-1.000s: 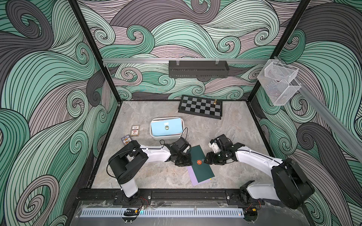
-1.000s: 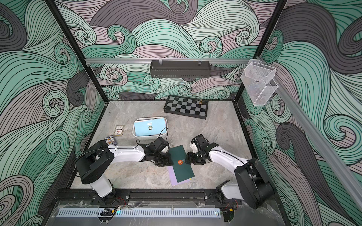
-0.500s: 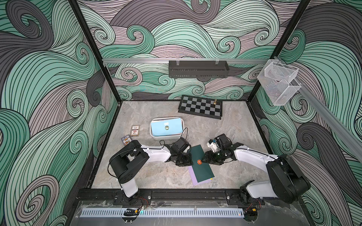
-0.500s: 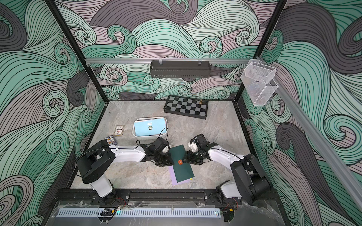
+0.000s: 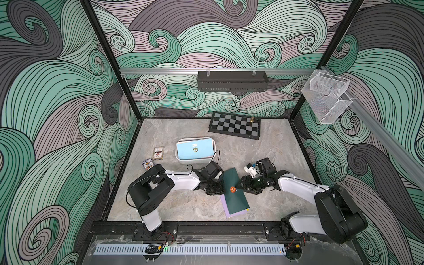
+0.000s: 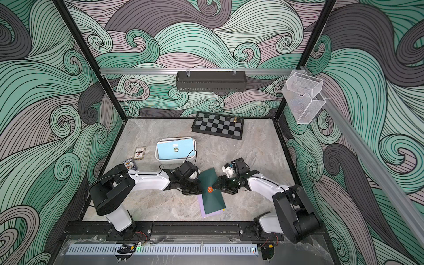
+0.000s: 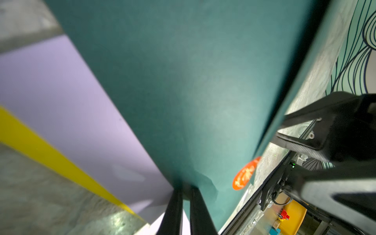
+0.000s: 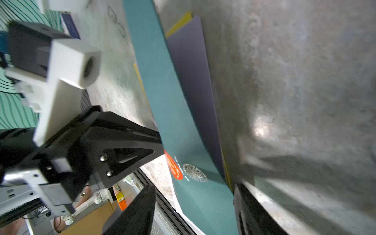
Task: Put the sealed envelopes into the storage box
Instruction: Pick up the envelope from the center of the board.
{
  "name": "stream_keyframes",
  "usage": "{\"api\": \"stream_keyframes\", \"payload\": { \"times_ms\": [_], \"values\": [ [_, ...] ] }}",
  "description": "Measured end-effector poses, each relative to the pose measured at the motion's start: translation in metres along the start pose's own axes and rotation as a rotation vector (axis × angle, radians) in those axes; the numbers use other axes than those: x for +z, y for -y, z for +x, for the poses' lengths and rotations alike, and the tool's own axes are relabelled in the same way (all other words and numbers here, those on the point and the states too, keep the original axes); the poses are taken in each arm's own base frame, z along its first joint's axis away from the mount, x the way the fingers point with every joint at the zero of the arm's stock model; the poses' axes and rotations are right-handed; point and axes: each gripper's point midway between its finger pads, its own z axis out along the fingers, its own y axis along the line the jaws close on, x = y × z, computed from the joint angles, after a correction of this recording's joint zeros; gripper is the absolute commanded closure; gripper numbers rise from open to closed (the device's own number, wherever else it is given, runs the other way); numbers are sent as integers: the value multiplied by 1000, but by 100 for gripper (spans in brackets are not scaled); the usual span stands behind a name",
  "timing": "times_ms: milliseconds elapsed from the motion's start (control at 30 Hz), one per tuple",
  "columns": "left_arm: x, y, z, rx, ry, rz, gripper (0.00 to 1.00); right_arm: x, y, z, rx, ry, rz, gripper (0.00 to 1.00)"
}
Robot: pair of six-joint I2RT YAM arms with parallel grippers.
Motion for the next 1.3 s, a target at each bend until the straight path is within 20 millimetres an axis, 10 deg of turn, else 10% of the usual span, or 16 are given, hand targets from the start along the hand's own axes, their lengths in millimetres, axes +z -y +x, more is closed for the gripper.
{"api": "stream_keyframes", "payload": {
  "times_ms": [367,667,1100,1300],
  "values": [
    [0,0,0,1,3,3,87,-18,-45,-3,-70,36,-210,42],
    [1,1,-1,7,10,13,86,-16,-44,13,-77,-16,-239,48],
    [1,1,-1,8,11,14,87,-20,-18,17,-107,-5,-49,99],
    [-15,-9,2,13,49,-38,84,-34,-36,9,-201,45,-29,100]
  ]
}}
